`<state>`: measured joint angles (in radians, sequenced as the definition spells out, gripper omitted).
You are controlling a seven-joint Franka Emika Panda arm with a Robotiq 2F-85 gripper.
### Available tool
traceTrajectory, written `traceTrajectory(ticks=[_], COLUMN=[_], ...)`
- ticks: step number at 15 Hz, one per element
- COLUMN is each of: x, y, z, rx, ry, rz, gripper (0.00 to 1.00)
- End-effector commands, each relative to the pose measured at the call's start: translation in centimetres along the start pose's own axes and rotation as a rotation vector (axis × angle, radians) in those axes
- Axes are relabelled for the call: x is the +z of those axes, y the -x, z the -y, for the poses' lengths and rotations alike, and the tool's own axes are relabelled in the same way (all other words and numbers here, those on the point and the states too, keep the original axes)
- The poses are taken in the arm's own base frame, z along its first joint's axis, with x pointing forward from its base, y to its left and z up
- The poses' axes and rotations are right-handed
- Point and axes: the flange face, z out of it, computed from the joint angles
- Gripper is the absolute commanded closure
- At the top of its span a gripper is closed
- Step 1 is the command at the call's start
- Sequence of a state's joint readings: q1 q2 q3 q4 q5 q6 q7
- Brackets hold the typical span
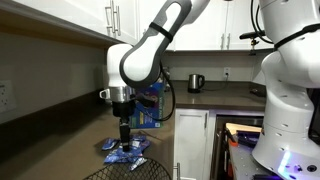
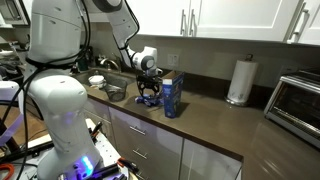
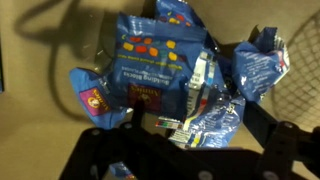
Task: Put a packet on the counter into the box
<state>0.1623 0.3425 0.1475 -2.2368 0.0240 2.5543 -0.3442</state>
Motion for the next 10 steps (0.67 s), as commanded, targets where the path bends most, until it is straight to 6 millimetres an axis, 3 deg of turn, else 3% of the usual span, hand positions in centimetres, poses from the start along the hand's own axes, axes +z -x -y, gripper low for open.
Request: traceTrajectory(ticks=[1,4,5,6,10], x=[0.9,1.4,1.6,1.6,1.8], y=[-0.6,-1.0,-1.1,-1.2,-1.7], z=[0.4,0.9,1.1,1.3,1.8], rx=[0.030,0.046,0.047,0.048,0.051], ry=[0.026,0.057,0.061,0.065,0.075], rz=[0.058,0.092,0.104,0.111,0.136], gripper=[0.00,0.00,0.07,0.27,0.55])
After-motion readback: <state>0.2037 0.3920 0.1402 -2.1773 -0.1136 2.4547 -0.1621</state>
